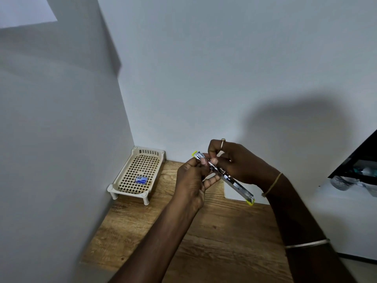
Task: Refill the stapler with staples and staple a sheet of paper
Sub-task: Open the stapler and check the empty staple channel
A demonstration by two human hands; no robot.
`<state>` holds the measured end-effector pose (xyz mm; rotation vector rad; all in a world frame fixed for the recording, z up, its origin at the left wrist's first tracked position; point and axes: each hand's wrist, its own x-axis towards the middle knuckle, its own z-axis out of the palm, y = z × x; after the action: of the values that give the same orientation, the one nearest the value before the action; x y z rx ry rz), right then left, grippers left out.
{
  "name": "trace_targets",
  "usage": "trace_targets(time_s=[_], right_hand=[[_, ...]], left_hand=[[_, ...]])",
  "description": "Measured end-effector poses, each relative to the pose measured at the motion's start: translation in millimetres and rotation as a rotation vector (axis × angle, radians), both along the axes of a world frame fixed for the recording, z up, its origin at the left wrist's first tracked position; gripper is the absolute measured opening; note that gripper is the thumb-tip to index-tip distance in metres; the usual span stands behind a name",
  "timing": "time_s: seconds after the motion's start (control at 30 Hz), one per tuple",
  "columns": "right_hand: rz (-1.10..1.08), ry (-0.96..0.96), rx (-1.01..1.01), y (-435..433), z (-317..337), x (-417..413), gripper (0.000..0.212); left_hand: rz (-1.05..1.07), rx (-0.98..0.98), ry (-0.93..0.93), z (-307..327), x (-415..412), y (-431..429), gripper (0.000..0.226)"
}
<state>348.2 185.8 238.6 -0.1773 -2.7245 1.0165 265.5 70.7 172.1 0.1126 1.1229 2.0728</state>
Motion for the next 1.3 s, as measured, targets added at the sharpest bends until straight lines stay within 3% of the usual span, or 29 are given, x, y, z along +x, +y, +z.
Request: trace_targets(time_s=[0.1,0.2,0.37,0.47,0.6,0.7,0.9,1.17,1.3], right_hand=[[-0.001,0.016,-0.090,6.9,5.4,4.9,0.020],[-0.025,0.053,-0.051,9.9,3.4,11.3,0.027],[-0.157,0.229,-0.079,6.0,-2.7,9.9,0.024],[-0.123,0.262,-0.023,-2.1,0.1,3.8,0.046],[-0.121,0.295,0.054,-4.9,-3.9,3.9,0.023],[-0.152,0.296,0.043,-2.9,-9.0,9.2,0.018],[-0.285,0.299,-0.085,1.2,-15.5,18.0,0.053],[-0.391,0.221,0.031,17.4,-40.1,31.7,0.022],[-0.464,0.128,0.078,30.7,-50.6,40.2,0.015]], left_hand=[[0.036,0.013,-0.039,4.5,-8.2,-2.9,0.020],[0.086,0.024,-0.021,11.7,-21.9,-5.4,0.021],[0.102,0.046,0.010,19.0,-29.9,-6.1,0.016],[0.095,0.045,0.008,18.0,-27.6,-5.1,0.018],[0.099,0.048,-0.002,16.9,-27.1,-3.8,0.015],[0.109,0.060,-0.017,15.7,-29.4,-4.3,0.013],[0.165,0.121,-0.058,17.5,-30.9,-2.9,0.014],[0.119,0.224,0.003,1.5,-30.6,-3.4,0.009],[-0.009,0.102,0.124,-19.9,-36.1,-9.9,0.016]])
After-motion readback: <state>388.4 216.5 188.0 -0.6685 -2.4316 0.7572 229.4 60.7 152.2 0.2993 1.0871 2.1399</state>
